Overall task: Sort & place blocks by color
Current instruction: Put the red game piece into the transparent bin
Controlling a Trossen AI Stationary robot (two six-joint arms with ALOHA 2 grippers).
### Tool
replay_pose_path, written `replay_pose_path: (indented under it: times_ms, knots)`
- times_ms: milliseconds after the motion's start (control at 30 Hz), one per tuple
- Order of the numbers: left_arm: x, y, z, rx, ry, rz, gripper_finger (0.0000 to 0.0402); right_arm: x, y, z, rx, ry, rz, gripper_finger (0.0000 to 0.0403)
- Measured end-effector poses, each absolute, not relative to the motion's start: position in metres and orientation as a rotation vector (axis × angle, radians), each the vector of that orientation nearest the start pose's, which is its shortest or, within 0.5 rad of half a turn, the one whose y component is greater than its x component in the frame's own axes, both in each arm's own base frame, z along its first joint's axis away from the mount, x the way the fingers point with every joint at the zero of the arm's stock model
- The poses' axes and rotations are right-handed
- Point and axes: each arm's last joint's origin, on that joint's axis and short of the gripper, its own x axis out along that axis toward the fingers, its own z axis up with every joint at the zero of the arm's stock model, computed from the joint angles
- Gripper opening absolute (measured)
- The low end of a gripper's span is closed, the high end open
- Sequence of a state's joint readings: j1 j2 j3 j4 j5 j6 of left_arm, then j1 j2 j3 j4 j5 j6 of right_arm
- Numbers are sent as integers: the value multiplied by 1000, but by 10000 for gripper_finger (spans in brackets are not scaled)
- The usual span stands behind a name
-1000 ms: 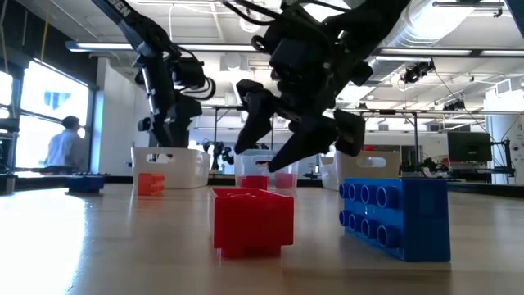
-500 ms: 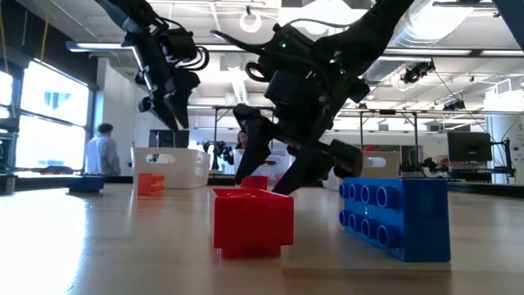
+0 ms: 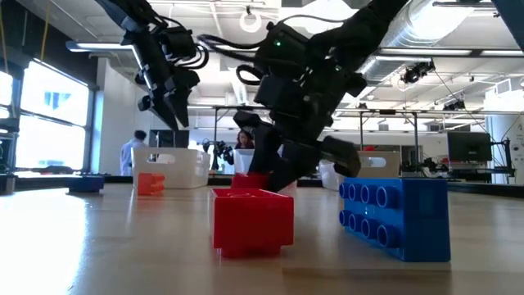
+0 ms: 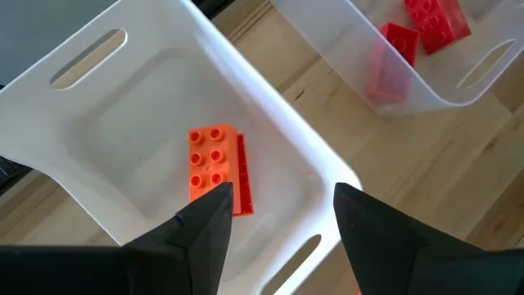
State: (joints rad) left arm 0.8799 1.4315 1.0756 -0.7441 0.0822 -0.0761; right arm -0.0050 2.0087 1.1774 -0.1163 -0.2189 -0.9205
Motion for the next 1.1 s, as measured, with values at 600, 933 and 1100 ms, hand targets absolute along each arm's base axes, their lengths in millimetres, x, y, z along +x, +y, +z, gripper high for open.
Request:
replay_pose_path:
  times_ms: [600,933,1100]
  knots:
    - [180,201,256,-424,1036,635,200,420,-26,165,-565,911,264,68]
    - [191,162,271,-359,1061,521,200,424,-69,194,-556,952,144,68]
    - [196,142,275,-352,1083,466,200,417,-88,210,-556,938,84,68]
